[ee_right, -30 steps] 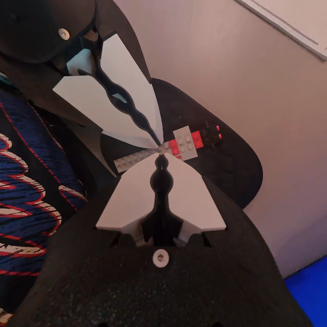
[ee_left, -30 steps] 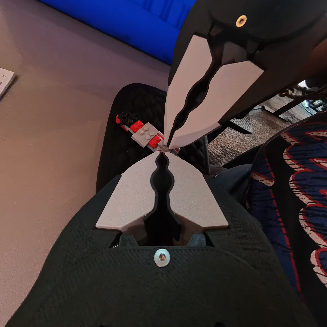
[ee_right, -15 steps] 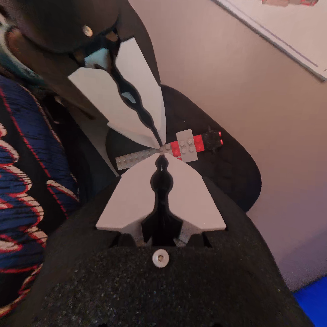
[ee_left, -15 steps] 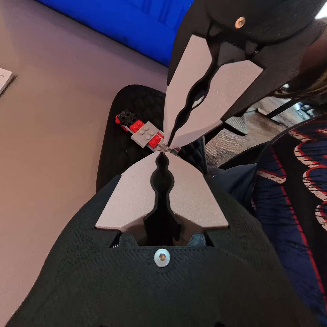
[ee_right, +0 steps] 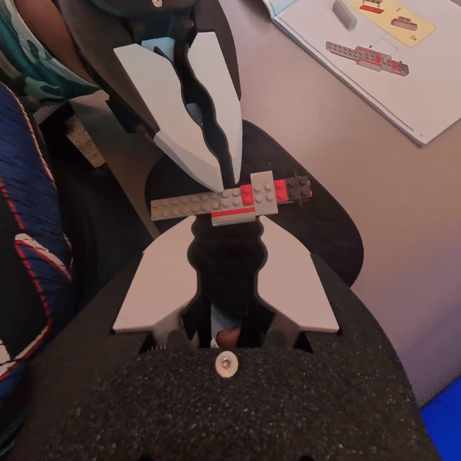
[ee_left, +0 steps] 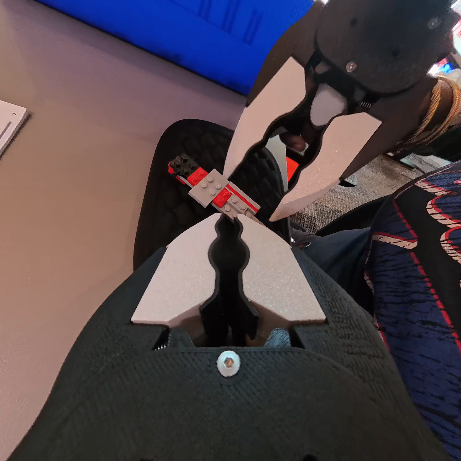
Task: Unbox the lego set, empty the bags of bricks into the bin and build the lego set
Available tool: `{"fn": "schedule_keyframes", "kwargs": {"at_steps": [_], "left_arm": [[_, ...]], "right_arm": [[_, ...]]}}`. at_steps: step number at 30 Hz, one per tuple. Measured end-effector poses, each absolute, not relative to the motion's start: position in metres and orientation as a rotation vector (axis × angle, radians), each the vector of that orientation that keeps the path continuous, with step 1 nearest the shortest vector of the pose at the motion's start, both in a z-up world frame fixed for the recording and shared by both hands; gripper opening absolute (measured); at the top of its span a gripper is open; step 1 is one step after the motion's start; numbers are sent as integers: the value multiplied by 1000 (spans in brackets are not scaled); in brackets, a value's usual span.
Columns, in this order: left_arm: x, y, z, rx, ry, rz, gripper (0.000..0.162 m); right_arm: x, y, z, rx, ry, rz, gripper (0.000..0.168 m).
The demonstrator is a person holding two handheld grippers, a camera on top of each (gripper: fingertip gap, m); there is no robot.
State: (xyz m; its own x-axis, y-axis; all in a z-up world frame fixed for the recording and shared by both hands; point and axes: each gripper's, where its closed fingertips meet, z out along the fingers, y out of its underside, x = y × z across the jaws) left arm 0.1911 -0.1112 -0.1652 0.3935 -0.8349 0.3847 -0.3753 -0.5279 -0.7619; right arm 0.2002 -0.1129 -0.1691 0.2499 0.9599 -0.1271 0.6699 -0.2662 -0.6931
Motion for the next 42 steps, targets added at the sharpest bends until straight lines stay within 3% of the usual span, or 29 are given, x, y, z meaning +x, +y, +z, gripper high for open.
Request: {"fn": "schedule_keyframes", "kwargs": {"at_steps": [1, 3, 10, 15, 19, 23, 27, 31, 42], "left_arm": [[192, -112, -165, -2080, 1032, -1052, 8], [193, -114, -164, -2084, 1028, -1079, 8], [196, -135, -162, -2075, 1085, -1162, 11], [184, -137, -163, -2074, 1152, -1001, 12], [171, -126, -157, -2037, 1097, -908, 12], [155, -110, -153, -2017, 1011, -827, 14], [144, -94, -149, -2001, 911, -787, 16], [143, -90, -141, -1970, 855, -813, 16], [104, -79, -137, -1964, 921, -611, 22]], "right_arm": [[199, -112, -170, -2009, -1489, 737, 41], [199, -109, -172, -1972, -1533, 695, 34], [201, -109, -172, -1602, -2103, 775, 34], [203, -111, -171, -1531, -2455, 820, 34], [208, -98, -155, -1811, -2212, 812, 52], [202, -113, -140, -2168, -1661, 912, 47], [207, -136, -169, -2357, -1465, 796, 48], [204, -123, -171, -2210, -1562, 561, 33], [215, -94, -173, -1443, -2687, 428, 31]]}}
